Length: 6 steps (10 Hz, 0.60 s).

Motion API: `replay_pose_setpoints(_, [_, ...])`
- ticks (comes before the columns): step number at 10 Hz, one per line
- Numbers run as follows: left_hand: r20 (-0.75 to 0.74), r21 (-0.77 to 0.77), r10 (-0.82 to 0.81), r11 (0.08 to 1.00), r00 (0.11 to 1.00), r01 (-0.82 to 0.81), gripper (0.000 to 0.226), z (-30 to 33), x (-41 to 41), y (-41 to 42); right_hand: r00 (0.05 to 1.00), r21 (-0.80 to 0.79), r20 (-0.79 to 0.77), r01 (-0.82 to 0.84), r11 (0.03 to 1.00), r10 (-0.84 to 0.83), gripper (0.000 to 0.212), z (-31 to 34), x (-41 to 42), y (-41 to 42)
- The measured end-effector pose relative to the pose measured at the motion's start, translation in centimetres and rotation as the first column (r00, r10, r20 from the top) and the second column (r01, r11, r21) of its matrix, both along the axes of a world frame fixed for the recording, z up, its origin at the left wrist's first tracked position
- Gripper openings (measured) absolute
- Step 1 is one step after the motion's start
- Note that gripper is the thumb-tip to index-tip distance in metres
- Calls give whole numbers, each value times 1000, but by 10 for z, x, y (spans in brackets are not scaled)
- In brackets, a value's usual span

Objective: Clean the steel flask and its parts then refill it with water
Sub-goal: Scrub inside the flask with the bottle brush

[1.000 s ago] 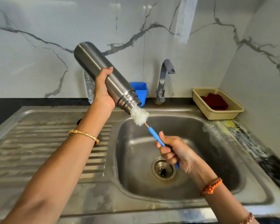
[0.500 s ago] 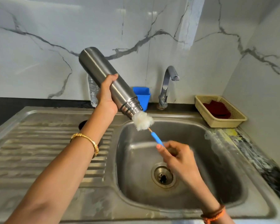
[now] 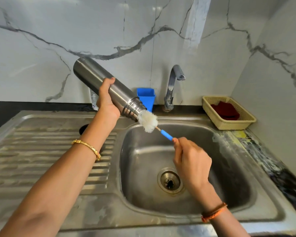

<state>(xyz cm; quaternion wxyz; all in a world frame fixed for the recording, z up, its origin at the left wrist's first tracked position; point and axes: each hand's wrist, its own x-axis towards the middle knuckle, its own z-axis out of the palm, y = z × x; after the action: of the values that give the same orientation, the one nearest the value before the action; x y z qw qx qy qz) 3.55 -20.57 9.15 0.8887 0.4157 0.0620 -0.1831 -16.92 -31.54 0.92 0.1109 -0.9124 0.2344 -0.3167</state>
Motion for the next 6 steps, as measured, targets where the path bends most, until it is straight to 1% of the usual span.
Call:
replay_pose_setpoints(1, [19, 36, -6, 999, 1000, 6, 43, -4, 4, 3, 979, 210, -52, -180, 961, 195, 44, -13, -6, 2])
replay_pose_setpoints(2, [38, 55, -22, 998, 999, 20, 37, -7, 2, 3, 937, 996, 53, -76, 53, 344, 39, 12, -7, -1])
replay_pose_setpoints(3, [31, 47, -24, 999, 999, 23, 37, -4, -1, 0, 953, 986, 84, -121, 111, 293, 47, 3, -9, -8])
replay_pose_setpoints(4, [-14, 20, 23, 1000, 1000, -23, 39, 1, -3, -3, 998, 174, 0, -68, 982, 69, 40, 1, -2, 2])
replay_pose_setpoints(5, [-28, 22, 30, 999, 999, -30, 46, 1, -5, -5, 988, 21, 20, -152, 988, 152, 36, -8, 1, 8])
replay_pose_setpoints(6, [12, 50, 29, 998, 1000, -30, 41, 0, -1, -1, 923, 946, 177, -255, 199, 342, 38, 10, -2, 6])
